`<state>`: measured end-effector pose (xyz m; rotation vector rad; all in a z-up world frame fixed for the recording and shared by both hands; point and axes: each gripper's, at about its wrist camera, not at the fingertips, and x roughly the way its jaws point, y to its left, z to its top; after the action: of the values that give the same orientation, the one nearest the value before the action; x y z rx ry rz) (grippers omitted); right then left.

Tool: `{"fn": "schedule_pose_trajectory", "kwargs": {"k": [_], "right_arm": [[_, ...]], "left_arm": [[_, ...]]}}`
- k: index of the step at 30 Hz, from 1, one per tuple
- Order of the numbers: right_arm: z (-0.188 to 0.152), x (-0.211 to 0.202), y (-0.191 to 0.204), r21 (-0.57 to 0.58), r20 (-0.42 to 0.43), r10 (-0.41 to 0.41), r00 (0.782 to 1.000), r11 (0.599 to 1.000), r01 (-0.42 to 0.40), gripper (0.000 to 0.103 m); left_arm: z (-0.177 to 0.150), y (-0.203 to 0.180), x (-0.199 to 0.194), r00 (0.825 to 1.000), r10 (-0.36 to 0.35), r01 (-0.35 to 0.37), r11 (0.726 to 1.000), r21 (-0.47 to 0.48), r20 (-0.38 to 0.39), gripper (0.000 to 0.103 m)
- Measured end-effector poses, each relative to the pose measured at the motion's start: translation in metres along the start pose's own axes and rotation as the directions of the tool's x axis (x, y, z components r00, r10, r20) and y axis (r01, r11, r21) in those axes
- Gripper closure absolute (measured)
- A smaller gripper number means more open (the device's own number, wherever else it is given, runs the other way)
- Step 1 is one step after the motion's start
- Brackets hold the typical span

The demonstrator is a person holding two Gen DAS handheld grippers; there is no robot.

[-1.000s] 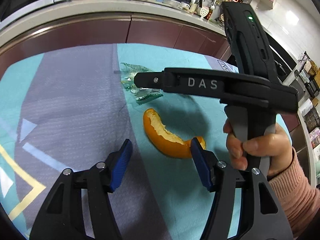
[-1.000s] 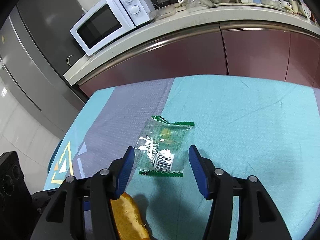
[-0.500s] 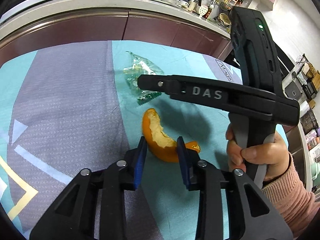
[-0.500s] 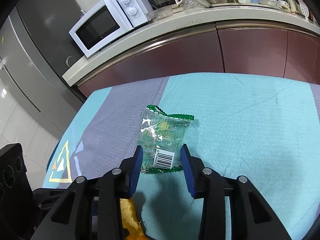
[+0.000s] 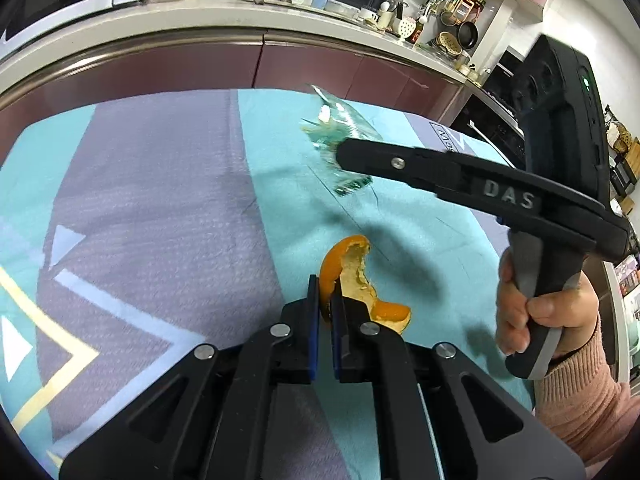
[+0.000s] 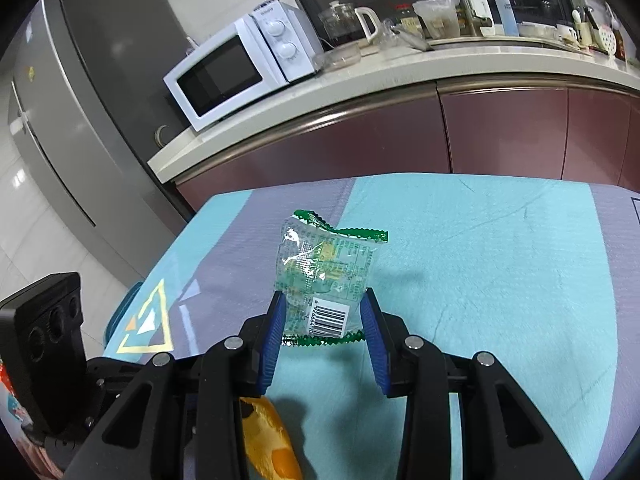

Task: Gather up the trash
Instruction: 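Lift the peel and plastic bag and carry them toward the teal bin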

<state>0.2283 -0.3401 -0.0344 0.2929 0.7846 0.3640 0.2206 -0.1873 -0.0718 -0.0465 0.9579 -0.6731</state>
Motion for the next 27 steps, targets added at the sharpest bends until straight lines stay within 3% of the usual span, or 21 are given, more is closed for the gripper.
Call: {"fn": "schedule_pose_trajectory", "kwargs": {"k": [27], "right_arm": [[-0.054,-0.023,0.073,-0.135,0.015,0.055,0.998,0.989,-0.053,0.067]], "left_arm": [[-0.044,0.055,-0.110,0.980,0.147,-0.137,0.987,-0.080,0.133,0.098]]}}
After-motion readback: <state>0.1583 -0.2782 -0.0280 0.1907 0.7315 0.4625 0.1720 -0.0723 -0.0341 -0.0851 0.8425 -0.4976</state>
